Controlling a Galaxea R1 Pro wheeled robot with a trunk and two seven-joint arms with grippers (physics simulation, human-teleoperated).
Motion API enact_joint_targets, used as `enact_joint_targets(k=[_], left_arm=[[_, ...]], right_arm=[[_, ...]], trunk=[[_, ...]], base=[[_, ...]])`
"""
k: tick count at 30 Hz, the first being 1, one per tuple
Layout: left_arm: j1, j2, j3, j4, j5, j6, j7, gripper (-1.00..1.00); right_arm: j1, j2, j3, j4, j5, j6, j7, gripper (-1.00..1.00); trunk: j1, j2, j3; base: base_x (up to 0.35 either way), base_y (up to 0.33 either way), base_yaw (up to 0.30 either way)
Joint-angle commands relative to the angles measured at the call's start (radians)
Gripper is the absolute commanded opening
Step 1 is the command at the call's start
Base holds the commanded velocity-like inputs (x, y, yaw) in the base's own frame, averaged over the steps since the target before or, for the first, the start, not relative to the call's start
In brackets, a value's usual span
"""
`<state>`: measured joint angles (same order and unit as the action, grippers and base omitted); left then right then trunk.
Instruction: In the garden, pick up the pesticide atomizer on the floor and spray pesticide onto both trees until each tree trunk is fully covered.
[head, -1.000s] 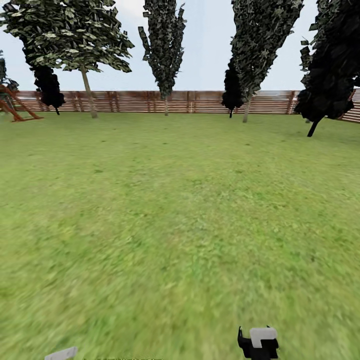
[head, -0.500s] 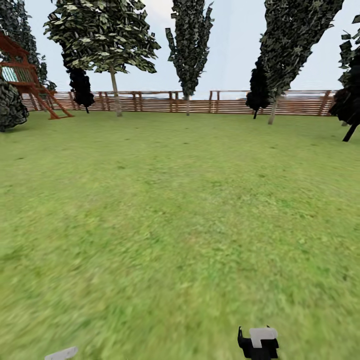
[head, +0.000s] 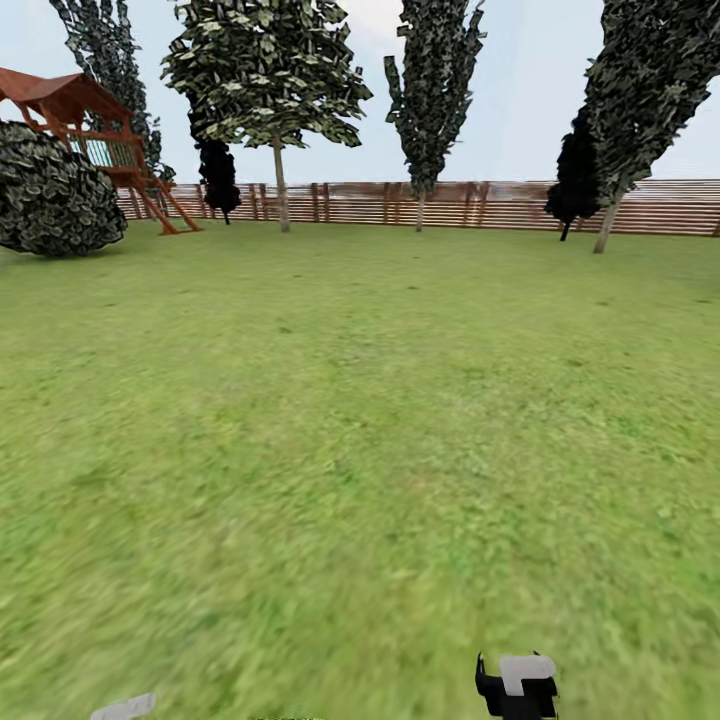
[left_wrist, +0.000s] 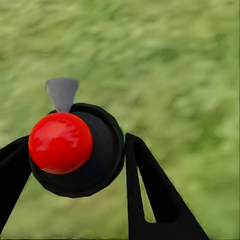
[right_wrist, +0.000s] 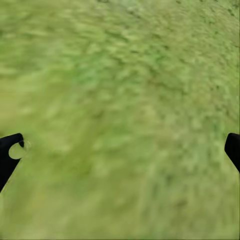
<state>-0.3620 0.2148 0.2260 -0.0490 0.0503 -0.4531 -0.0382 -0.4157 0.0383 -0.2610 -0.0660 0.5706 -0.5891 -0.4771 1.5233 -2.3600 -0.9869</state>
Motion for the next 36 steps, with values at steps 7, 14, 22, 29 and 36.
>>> enact_joint_targets(k=[7,14,22,29,36], left_arm=[[0.000,-0.002,-0.003,0.000,-0.003,-0.001,-0.002,-1.00],[0.000,-0.002,-0.004,0.000,-0.003,-0.001,-0.002,-1.00],[0.000,-0.002,-0.004,0.000,-0.002,-0.001,-0.001,-1.00],[0.000,-0.001,-0.004,0.000,-0.002,-0.001,-0.001,-1.00],[0.000,-0.001,-0.004,0.000,-0.001,-0.001,0.000,-1.00]], right_arm=[[0.000,0.000,0.000,0.000,0.000,0.000,0.000,1.00],[0.000,0.000,0.000,0.000,0.000,0.000,0.000,1.00],[0.000,0.000,0.000,0.000,0.000,0.000,0.000,1.00],[0.000,-0.007,-0.001,-0.001,-0.001,0.001,0.176,1.00],[0.000,-0.006,0.000,0.000,0.000,0.002,0.211,1.00]], trunk=[[0.000,0.000,0.000],[0.000,0.000,0.000],[0.000,0.000,0.000],[0.000,0.000,0.000],[0.000,0.000,0.000]], base=[[0.000,0.000,0.279],[0.201,0.000,0.167],[0.334,0.000,0.002],[0.335,0.000,0.000],[0.335,0.000,0.000]])
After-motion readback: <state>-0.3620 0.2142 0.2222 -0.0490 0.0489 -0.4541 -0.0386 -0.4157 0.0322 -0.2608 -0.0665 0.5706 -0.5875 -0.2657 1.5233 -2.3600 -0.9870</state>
